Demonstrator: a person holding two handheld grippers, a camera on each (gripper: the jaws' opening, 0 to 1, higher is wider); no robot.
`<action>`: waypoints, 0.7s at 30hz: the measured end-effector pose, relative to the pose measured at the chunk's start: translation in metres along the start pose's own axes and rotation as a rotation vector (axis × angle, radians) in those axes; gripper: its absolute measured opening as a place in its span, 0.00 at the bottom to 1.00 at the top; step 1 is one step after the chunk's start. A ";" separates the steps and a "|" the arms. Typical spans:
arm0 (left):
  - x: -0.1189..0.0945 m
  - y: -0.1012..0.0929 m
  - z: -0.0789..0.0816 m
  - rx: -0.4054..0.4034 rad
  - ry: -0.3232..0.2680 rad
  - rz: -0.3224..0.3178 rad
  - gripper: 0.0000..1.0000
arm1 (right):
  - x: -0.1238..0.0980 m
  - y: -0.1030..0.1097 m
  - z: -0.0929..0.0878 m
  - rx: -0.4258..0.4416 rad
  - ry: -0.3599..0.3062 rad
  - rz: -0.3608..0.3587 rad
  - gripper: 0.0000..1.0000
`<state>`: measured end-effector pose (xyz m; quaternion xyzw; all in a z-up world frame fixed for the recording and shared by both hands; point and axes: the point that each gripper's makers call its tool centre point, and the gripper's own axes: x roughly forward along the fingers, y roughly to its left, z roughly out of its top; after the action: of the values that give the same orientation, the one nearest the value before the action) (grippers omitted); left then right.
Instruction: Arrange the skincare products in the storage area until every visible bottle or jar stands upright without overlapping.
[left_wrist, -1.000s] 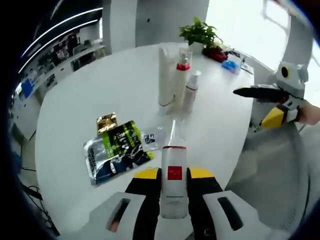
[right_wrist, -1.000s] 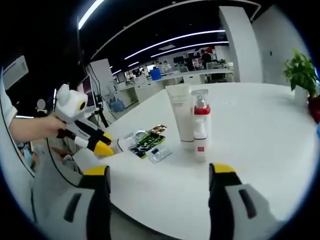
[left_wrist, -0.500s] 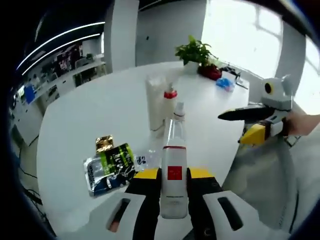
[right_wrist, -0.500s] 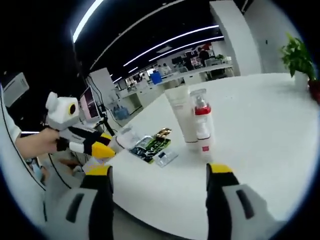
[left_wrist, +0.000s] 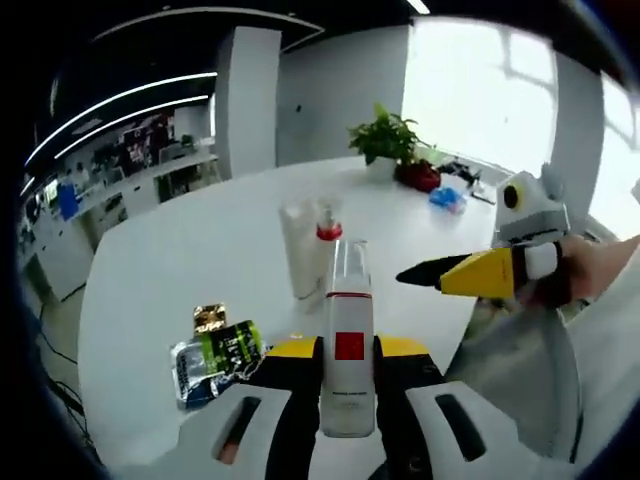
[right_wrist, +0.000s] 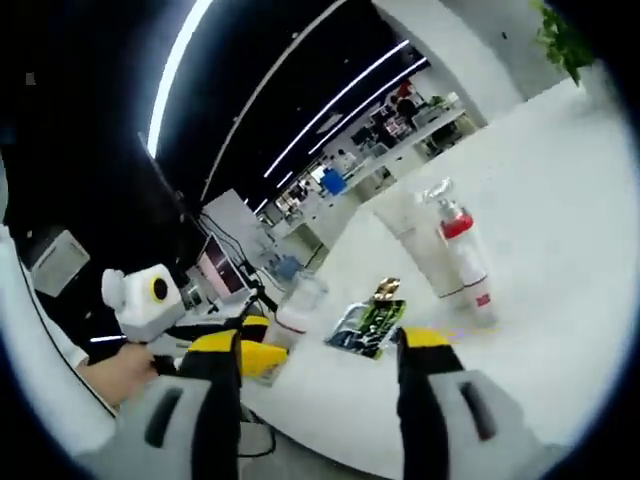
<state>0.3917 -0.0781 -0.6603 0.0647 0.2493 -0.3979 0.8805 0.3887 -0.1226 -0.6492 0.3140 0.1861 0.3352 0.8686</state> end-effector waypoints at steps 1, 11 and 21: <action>-0.001 -0.002 0.002 0.014 -0.004 0.001 0.16 | 0.001 0.001 0.000 0.011 -0.004 0.004 0.60; -0.004 -0.016 0.005 0.070 -0.016 -0.020 0.16 | 0.018 0.007 0.006 0.112 -0.052 0.023 0.43; -0.002 -0.021 0.004 0.079 -0.014 -0.032 0.17 | 0.018 0.004 0.003 0.188 -0.069 0.004 0.23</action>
<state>0.3767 -0.0921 -0.6544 0.0928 0.2280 -0.4217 0.8727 0.4013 -0.1088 -0.6463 0.4058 0.1861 0.3068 0.8406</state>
